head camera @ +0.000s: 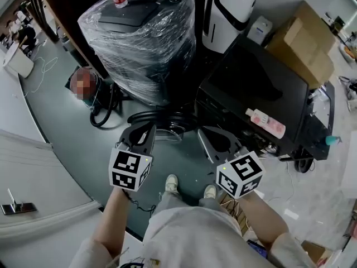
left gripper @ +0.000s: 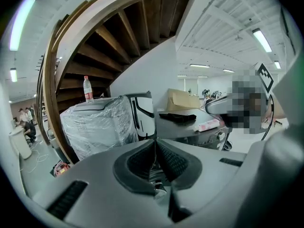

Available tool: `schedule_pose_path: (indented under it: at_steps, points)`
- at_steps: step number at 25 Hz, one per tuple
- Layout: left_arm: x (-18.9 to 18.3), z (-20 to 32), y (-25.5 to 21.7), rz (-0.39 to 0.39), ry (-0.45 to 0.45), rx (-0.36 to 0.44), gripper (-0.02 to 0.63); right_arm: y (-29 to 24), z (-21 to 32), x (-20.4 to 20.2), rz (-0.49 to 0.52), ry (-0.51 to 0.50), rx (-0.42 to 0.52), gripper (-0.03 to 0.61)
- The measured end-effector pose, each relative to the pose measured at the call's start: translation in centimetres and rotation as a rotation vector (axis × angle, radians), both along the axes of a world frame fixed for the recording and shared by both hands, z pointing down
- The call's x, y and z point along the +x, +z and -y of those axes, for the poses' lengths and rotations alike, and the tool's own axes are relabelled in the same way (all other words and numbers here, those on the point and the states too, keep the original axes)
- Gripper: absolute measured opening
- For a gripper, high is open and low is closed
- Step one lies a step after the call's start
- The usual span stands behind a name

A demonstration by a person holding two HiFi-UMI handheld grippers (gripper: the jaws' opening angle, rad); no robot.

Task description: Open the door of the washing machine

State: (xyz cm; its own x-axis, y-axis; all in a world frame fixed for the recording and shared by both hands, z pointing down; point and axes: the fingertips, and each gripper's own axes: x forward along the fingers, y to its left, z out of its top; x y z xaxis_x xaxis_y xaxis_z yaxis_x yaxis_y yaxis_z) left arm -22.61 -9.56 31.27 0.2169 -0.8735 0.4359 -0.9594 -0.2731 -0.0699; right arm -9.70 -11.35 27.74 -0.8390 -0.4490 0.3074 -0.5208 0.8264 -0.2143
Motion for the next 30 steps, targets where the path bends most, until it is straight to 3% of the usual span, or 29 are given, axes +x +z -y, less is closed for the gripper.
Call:
schedule_pose_path:
  at_steps: [7,14,19,22,30]
  points:
    - [4.7,0.4,-6.2,0.021,0.074,0.127,0.029,-7.6,-0.2,4.8,0.047,0.021,0.173,0.029]
    - [10.4,1.5,-12.6,0.074,0.201,0.275,0.029,-13.4,0.0,11.0,0.081,0.133,0.281,0.029]
    - [14.6,1.7,-17.6,0.017,0.234,0.388,0.029,-16.6,-0.9,15.2,0.087,0.217,0.357,0.029]
    - [17.0,1.9,-19.2,-0.03,0.286,0.408,0.029,-18.8,-1.3,17.9,0.107,0.294,0.415,0.028]
    - [22.2,2.3,-21.6,-0.052,0.395,0.451,0.029,-22.2,-3.2,24.0,0.119,0.433,0.505,0.026]
